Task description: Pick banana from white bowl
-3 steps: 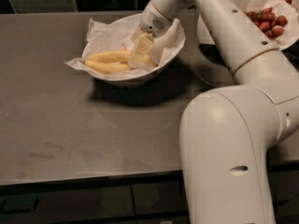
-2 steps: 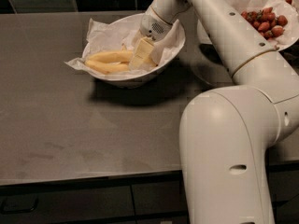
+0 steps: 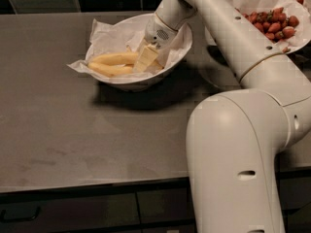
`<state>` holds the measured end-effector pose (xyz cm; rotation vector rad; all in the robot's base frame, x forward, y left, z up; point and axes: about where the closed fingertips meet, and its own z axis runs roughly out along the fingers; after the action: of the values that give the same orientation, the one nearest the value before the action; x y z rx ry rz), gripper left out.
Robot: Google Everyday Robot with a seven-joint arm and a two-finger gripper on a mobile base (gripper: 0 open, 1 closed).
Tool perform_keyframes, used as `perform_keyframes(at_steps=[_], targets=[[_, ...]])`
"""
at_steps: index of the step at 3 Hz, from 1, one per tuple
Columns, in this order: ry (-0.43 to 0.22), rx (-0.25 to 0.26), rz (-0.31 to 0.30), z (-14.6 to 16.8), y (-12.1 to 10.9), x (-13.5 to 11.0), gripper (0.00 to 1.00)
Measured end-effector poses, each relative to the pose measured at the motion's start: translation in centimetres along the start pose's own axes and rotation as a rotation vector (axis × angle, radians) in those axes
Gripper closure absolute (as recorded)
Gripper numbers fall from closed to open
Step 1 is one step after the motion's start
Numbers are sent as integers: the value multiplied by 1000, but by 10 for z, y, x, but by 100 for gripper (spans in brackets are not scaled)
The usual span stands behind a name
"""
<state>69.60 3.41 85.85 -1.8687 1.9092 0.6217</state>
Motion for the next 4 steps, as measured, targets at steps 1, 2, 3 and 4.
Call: perform_keyframes(at_steps=[1,2,3,4], targets=[[-2,-3,2,2,2,1,75],[-20,14,-5,-8,4,-2,97],[-131,48,-62,-45,14,-16,100],[-234,107,-138,-93,31,-30,100]])
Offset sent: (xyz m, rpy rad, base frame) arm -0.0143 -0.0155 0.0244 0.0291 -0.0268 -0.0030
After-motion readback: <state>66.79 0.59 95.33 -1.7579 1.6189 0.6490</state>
